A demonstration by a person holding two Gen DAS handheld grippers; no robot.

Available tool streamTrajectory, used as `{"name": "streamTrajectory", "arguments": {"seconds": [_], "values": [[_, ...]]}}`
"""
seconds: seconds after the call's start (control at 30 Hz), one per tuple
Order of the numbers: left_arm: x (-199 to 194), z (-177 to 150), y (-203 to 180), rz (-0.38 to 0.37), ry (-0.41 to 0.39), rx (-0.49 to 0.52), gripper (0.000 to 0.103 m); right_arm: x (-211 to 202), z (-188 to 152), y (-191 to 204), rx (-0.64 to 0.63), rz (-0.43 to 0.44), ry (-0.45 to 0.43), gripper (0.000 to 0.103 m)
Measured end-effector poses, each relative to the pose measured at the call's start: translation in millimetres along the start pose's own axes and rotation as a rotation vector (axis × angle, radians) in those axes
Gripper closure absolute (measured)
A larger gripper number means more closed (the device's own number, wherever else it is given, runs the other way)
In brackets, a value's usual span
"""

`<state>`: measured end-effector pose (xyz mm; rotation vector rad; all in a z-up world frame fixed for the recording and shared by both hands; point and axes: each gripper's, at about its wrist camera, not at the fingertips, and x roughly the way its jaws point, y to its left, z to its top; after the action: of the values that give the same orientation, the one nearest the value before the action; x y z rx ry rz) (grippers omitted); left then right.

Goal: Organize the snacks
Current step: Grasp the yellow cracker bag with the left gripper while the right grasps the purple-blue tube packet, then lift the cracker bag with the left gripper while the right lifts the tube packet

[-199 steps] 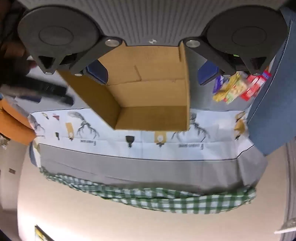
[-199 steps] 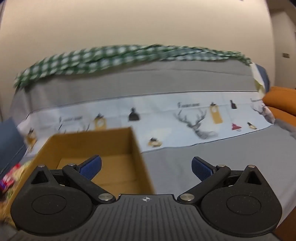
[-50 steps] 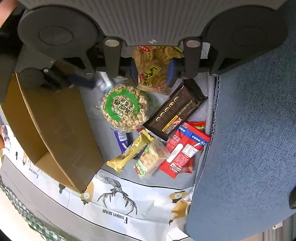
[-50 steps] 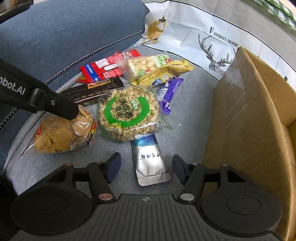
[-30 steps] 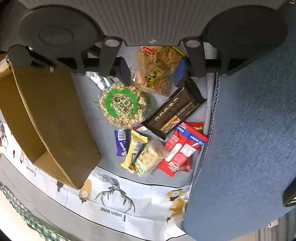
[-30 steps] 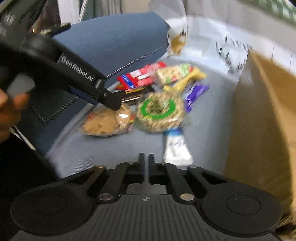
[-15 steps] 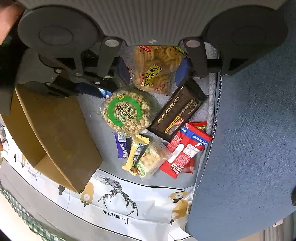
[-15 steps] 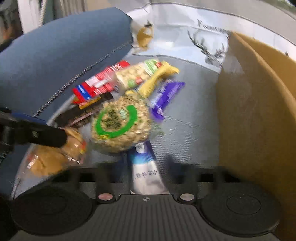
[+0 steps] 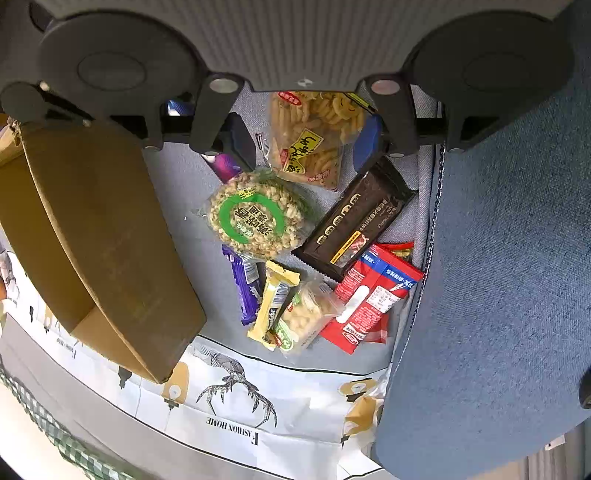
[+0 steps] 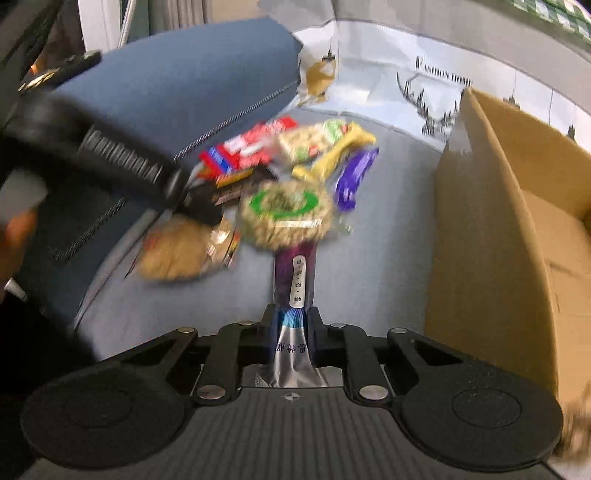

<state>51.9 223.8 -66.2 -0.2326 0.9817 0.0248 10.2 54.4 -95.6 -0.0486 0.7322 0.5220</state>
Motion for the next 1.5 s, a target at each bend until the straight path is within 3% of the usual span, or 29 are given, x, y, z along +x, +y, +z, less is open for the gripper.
{"name": "streamTrajectory", "arguments": {"seconds": [0.27,0.4,0.53,0.7,0.93,0.97,1.03,1.07,1.23,1.5], "values": [[7,2,0,-0.009,0.035,0.012,0.036,-9,-12,4,0.001,0.054,0.008,0.082],[13,3,-3,0.0,0.064,0.037,0.029,5,-11,-1,0.026,0.057,0.013,0.069],[21,4,-11,0.021,0.102,0.085,0.024,15,-13,-5,0.056,0.077,0.024,0.067],[35,4,-24,0.05,0.157,0.148,0.024,20,-17,3,0.008,0.063,0.016,0.067],[44,3,-36,0.09,0.183,0.19,0.025,18,-17,-2,0.022,0.064,0.011,0.081],[45,3,-36,0.097,0.186,0.192,0.027,17,-17,-3,0.026,0.063,0.011,0.081],[46,2,-35,0.115,0.194,0.19,0.04,16,-18,-3,0.03,0.06,0.012,0.082],[46,1,-34,0.115,0.196,0.187,0.04,18,-15,-1,0.034,0.054,0.011,0.082],[36,0,-35,0.106,0.155,0.197,0.048,12,-14,3,0.038,0.05,-0.003,0.084],[6,-2,-30,0.068,0.01,0.147,0.049,-5,-11,4,0.055,0.024,-0.05,0.086]]}}
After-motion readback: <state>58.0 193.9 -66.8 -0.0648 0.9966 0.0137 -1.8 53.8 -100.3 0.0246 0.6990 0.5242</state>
